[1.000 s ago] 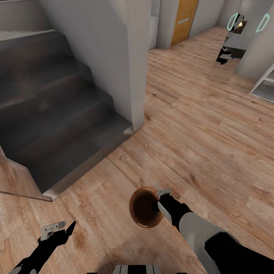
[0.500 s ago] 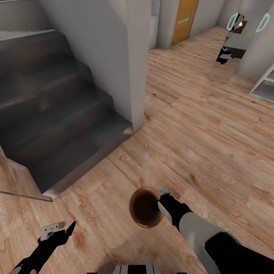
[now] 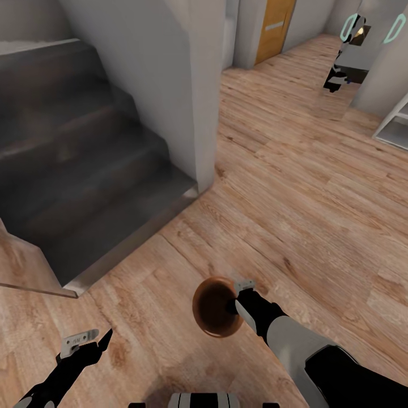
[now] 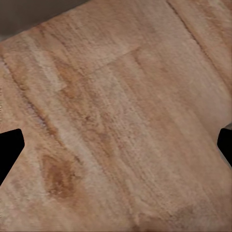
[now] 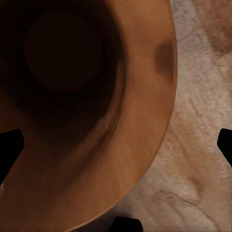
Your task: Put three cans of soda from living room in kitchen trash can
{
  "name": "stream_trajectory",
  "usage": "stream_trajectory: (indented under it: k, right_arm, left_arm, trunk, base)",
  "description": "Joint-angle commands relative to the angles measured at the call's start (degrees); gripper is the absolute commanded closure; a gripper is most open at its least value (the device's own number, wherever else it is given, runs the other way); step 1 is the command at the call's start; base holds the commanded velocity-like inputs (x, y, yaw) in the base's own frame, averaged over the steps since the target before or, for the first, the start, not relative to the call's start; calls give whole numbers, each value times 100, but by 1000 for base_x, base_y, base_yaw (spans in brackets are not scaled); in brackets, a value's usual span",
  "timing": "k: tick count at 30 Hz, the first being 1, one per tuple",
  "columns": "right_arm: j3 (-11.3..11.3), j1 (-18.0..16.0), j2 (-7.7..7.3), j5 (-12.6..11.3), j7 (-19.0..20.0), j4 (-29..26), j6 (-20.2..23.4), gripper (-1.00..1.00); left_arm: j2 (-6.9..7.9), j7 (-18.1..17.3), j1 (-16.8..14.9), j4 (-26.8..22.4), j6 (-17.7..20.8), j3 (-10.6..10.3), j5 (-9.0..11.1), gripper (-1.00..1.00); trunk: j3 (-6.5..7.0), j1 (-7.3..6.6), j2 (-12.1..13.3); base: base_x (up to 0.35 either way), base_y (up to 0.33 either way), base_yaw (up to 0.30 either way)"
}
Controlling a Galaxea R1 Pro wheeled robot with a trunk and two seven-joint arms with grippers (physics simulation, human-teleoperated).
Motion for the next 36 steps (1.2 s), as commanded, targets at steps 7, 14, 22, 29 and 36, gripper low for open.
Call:
stream_trajectory:
  k: [7,14,22,29,36]
  right_arm:
    - [1,0,0,0,0,0,0,-100]
    - [2,0,0,2,0,1,0,-100]
    - [1,0,0,1,0,0,0,-100]
    - [5,0,0,6,0,1,0,-100]
    - [9,0,0,4,-7,0,0,-100]
  left_arm:
    - [-1,12,1,-1,2,-1,-1,-100]
    - [-1,9,2,-1,0,-2,-1,-100]
    - [-1,4,8,-1,-6,-2,-1,-100]
    - [-1,4,9,-1,-7,-2,-1,-100]
    - [-1,-4,9,-1,-1,-2,-5,-100]
  trunk:
    - [-99,66,-120]
    - [-244,176,-321]
    - [-305,176,-321]
    - [-318,176,-321]
    - [-319,176,-321]
  base:
    - [0,0,0]
    - [0,0,0]
    - [0,0,0]
    - [0,-1,0]
    - [119,-94,0]
